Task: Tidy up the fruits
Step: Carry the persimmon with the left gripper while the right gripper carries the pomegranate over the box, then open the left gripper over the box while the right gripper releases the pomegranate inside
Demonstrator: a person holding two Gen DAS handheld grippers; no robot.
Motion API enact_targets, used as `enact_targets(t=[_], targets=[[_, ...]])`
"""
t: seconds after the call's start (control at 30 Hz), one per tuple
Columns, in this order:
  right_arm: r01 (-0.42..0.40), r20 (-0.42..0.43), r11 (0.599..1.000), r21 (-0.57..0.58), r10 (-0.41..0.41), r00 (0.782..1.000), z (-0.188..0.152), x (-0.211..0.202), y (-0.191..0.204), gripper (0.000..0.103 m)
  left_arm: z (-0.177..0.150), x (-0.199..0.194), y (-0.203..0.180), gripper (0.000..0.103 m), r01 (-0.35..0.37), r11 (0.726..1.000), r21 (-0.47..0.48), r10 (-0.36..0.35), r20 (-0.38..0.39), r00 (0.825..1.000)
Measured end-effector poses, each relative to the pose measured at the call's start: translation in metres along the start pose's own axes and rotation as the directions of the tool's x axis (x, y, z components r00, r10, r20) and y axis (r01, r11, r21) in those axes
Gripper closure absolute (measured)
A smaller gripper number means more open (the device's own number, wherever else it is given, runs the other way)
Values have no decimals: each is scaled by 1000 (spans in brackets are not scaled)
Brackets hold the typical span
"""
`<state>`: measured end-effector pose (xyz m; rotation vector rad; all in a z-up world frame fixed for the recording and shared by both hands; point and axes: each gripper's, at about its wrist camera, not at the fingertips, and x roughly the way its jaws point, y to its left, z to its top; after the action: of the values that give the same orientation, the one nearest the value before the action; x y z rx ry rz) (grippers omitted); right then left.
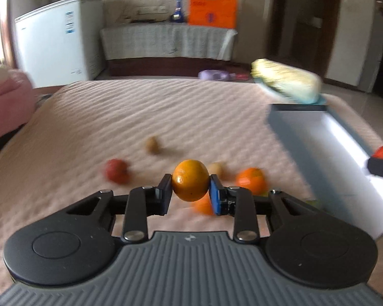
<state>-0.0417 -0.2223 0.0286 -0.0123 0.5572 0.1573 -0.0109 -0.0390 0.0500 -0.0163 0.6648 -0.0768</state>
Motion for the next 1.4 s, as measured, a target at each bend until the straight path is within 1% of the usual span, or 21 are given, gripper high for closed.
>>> enact_targets(t=[0.1,0.23,0.3,0.37,0.4,0.53,0.6,0.77,0.93,0.97,1.03,1.1,1.13,1.17,1.2,1.27,1.4], targets=[[21,-41,999,43,-19,999,-8,0,-19,69,5,-2,-30,67,64,998,20,-64,7,998],[40,-88,999,35,-37,995,-18,5,-32,69,13,1,-73,67,141,989,49,-142,20,990],[39,-131,998,41,-34,991,-23,16,-39,69,17,6,-95,67,173,983,63,-175,23,984],[41,-174,998,51,-31,984,-28,25,-44,69,20,15,-115,67,188,979,85,-190,21,982],[44,-182,998,49,-35,983,-29,27,-44,69,21,20,-125,67,192,977,95,-195,18,981],[41,-186,997,59,-29,982,-28,30,-46,69,22,44,-149,67,219,970,110,-219,-13,976],[45,-193,997,60,-32,981,-27,33,-46,69,24,56,-159,67,218,969,119,-217,-21,976],[48,-212,997,54,-36,977,-32,37,-47,69,25,81,-171,67,233,965,118,-227,-61,972],[57,-227,997,49,-45,973,-32,44,-47,69,24,90,-178,66,220,966,135,-213,-66,975],[61,-232,997,52,-47,972,-32,45,-47,69,24,90,-179,64,218,966,137,-210,-71,975],[67,-233,996,61,-51,971,-33,46,-48,69,25,89,-177,55,225,965,132,-218,-62,974],[69,-225,995,75,-51,973,-31,45,-49,68,26,85,-175,41,223,967,125,-219,-44,975],[72,-223,994,79,-53,973,-32,45,-48,69,27,82,-174,38,225,966,125,-222,-34,974],[81,-219,993,81,-62,974,-32,44,-48,61,28,80,-174,36,229,965,127,-228,-25,973],[88,-212,993,79,-70,975,-31,44,-48,46,28,76,-173,36,230,964,130,-230,-16,973],[105,-188,992,67,-91,978,-30,41,-45,33,28,66,-172,36,228,965,131,-230,3,973],[113,-149,989,92,-99,984,-27,35,-46,33,27,40,-156,36,224,968,110,-230,44,972]])
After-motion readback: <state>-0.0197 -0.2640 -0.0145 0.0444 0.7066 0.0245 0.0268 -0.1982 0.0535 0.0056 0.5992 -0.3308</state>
